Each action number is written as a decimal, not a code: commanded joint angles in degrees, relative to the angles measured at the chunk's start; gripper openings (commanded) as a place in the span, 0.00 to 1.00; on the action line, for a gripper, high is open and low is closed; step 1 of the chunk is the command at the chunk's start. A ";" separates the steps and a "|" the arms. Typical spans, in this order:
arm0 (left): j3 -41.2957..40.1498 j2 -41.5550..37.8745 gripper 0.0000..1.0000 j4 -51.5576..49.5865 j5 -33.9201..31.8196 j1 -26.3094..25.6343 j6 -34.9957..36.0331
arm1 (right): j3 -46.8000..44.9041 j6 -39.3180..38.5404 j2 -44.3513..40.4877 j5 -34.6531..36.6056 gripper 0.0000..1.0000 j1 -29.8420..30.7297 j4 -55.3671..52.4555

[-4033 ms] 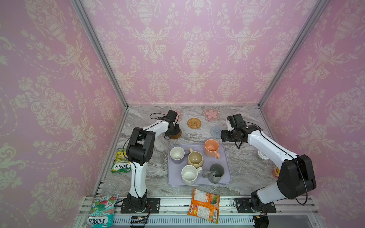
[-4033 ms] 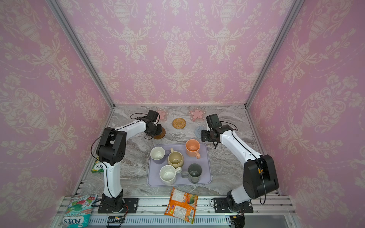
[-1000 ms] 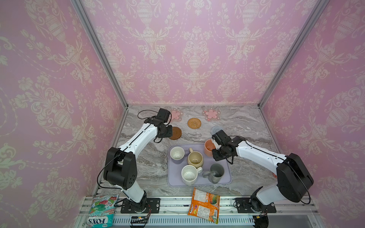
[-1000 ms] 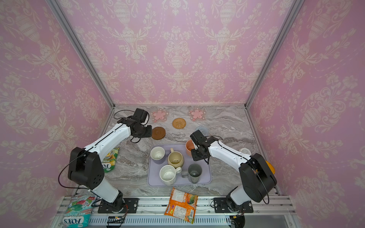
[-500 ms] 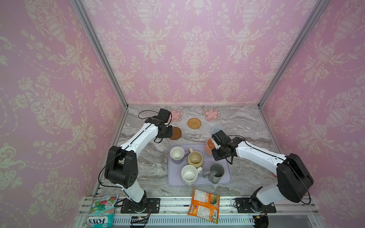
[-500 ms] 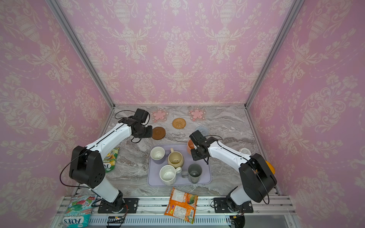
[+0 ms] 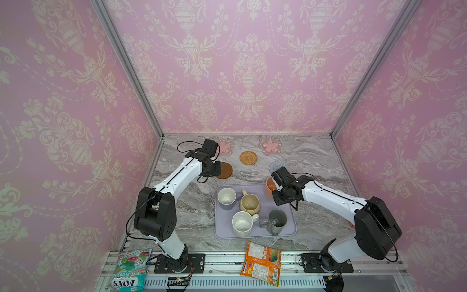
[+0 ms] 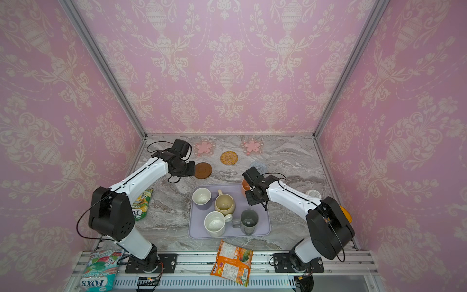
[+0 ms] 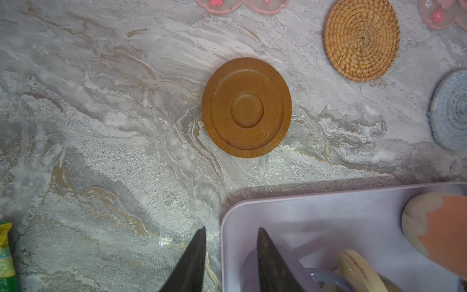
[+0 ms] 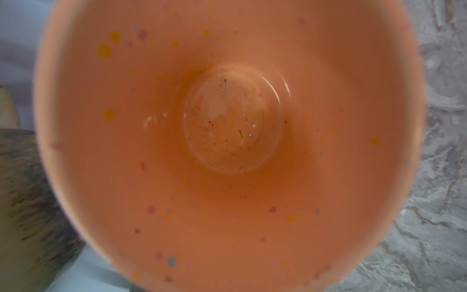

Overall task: Place cups on coasters
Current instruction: Pick up the cup from the tray, then place the cup on the coaster.

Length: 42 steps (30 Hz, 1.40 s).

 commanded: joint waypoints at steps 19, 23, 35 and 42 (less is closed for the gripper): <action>2.67 2.69 0.37 -1.64 -1.75 -0.28 2.39 | 11.16 -3.29 -0.64 1.53 0.00 -8.40 2.01; 3.65 3.96 0.37 -1.64 -1.88 -0.28 2.59 | 16.47 -5.12 2.44 1.27 0.00 -9.85 1.44; 7.45 8.79 0.37 -1.61 -1.99 0.32 3.24 | 34.00 -10.46 17.09 1.64 0.00 -11.99 -1.10; 9.38 10.20 0.37 -0.90 -1.53 2.15 3.64 | 45.36 -12.43 26.43 1.74 0.00 -13.71 -3.10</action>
